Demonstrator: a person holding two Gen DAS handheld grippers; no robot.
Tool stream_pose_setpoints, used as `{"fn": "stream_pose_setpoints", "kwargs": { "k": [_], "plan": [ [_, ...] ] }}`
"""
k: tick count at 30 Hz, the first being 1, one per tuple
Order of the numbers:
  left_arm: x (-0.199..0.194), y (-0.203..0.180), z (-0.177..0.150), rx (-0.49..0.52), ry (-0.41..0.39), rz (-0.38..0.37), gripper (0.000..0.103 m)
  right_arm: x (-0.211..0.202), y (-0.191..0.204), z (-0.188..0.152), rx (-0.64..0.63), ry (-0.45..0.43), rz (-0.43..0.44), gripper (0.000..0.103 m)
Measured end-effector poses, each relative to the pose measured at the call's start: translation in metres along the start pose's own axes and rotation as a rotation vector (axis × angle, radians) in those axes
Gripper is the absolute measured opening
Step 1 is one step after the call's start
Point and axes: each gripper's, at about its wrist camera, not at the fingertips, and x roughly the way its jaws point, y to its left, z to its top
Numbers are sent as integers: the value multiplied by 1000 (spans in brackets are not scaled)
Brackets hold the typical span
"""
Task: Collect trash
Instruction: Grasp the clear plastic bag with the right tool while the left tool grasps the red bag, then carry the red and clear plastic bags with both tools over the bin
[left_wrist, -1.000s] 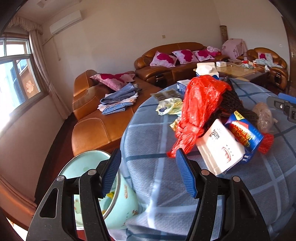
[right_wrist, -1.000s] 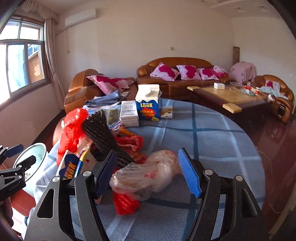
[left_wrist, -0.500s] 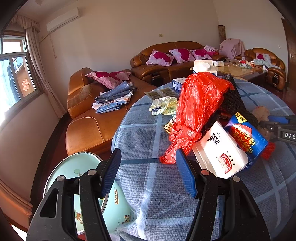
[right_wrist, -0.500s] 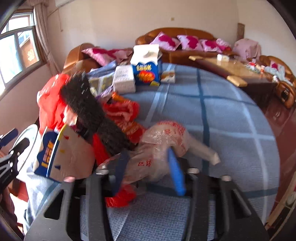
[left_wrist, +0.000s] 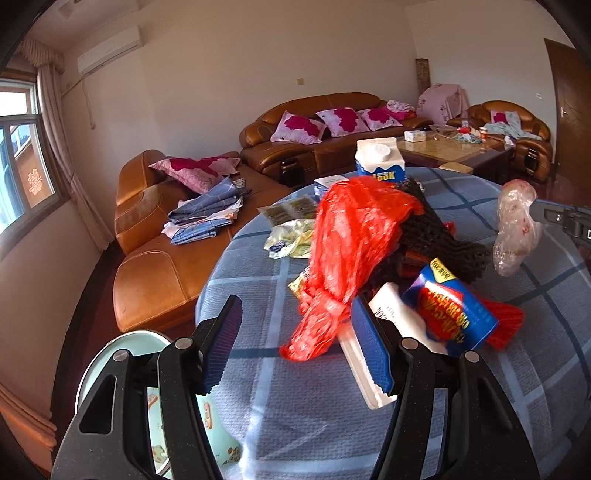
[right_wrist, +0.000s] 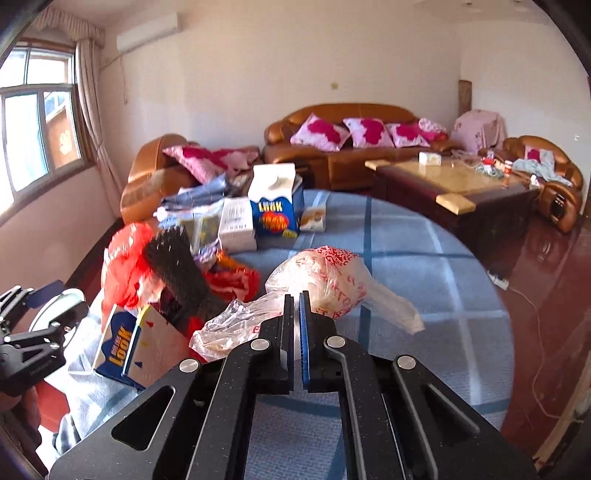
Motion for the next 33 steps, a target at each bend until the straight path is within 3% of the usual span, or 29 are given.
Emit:
{"fn": "stream_pose_setpoints", "kwargs": {
  "k": [7, 10, 11, 21, 27, 33],
  "plan": [
    [23, -8, 4, 15, 47, -58, 56, 0, 7, -5, -16, -14, 43, 3],
    [31, -7, 2, 1, 79, -122, 25, 0, 11, -4, -24, -23, 58, 3],
    [34, -7, 1, -1, 91, -134, 7, -1, 13, -3, -30, -27, 63, 3],
    [-8, 15, 5, -43, -24, -81, 3, -20, 41, 12, -82, -112, 119, 3],
    [-40, 46, -2, -102, -75, 58, 3, -17, 78, 29, -144, -165, 210, 3],
    [-50, 79, -14, -149, -59, 182, 3, 2, 126, 43, -183, -174, 325, 3]
  ]
}}
